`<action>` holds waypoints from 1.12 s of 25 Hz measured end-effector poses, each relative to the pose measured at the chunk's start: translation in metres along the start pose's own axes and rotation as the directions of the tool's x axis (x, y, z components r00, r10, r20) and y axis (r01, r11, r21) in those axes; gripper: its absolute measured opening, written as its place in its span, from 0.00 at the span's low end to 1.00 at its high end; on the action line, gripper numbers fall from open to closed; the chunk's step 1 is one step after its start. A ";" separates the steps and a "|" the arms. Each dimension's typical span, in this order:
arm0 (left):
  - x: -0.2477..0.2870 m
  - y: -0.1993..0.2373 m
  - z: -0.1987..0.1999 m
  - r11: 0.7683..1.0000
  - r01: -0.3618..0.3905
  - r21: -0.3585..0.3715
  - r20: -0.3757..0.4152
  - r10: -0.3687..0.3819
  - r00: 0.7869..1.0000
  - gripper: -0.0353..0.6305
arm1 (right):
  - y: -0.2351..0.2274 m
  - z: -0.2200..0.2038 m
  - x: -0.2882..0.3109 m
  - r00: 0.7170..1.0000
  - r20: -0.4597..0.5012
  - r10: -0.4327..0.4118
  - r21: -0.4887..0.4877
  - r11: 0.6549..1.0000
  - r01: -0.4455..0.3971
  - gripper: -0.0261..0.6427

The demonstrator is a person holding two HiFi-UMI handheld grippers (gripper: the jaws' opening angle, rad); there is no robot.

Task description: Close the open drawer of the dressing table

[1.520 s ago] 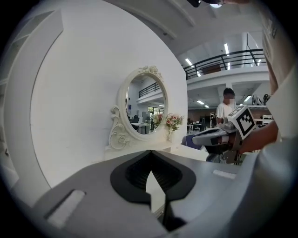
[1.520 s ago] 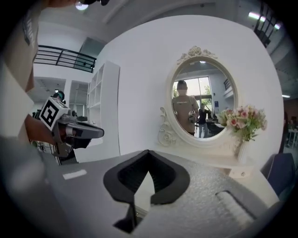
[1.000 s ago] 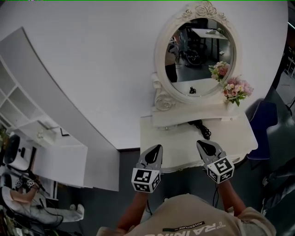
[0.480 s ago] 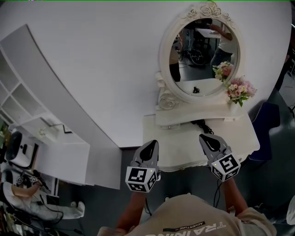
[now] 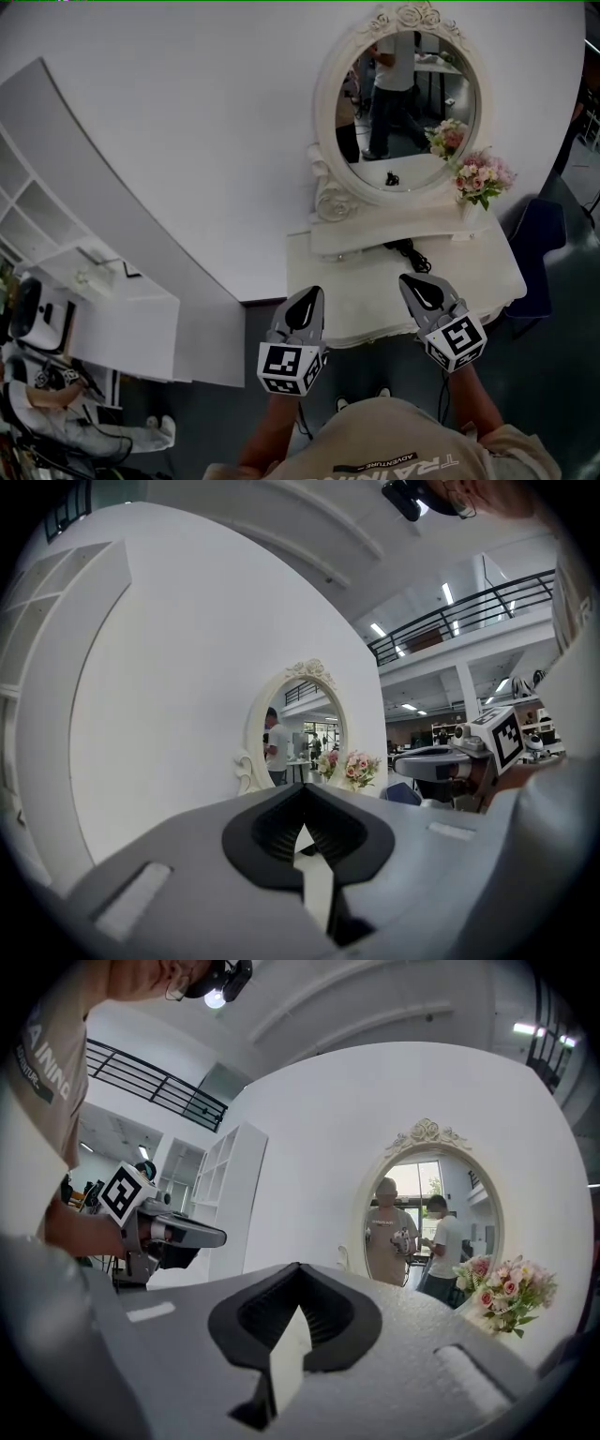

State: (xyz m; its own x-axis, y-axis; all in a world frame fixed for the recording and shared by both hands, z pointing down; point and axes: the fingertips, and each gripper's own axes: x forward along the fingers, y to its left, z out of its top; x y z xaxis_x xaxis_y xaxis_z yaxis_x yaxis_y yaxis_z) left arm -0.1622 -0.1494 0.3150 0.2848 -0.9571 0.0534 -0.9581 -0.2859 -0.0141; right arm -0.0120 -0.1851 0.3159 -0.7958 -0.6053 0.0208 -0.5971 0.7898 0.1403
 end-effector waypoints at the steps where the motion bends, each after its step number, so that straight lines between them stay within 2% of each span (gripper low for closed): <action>1: 0.001 0.001 0.000 1.000 -0.001 0.000 0.001 0.001 1.000 0.08 | 0.000 0.000 -0.001 1.000 0.000 0.000 0.001 1.000 0.000 0.04; 6: 0.001 0.002 -0.003 1.000 -0.019 -0.023 0.012 0.019 1.000 0.08 | -0.001 -0.002 -0.004 1.000 0.000 0.002 0.017 1.000 -0.002 0.04; 28: 0.004 0.005 -0.014 0.999 -0.008 -0.046 0.012 0.009 1.000 0.08 | -0.008 -0.005 -0.009 1.000 -0.012 -0.026 0.023 0.999 0.026 0.04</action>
State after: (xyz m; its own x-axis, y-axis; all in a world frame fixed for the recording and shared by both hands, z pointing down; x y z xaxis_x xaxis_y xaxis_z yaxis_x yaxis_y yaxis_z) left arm -0.1659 -0.1537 0.3289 0.2768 -0.9601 0.0409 -0.9608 -0.2756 0.0312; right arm 0.0011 -0.1867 0.3198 -0.7787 -0.6268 0.0294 -0.6199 0.7757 0.1180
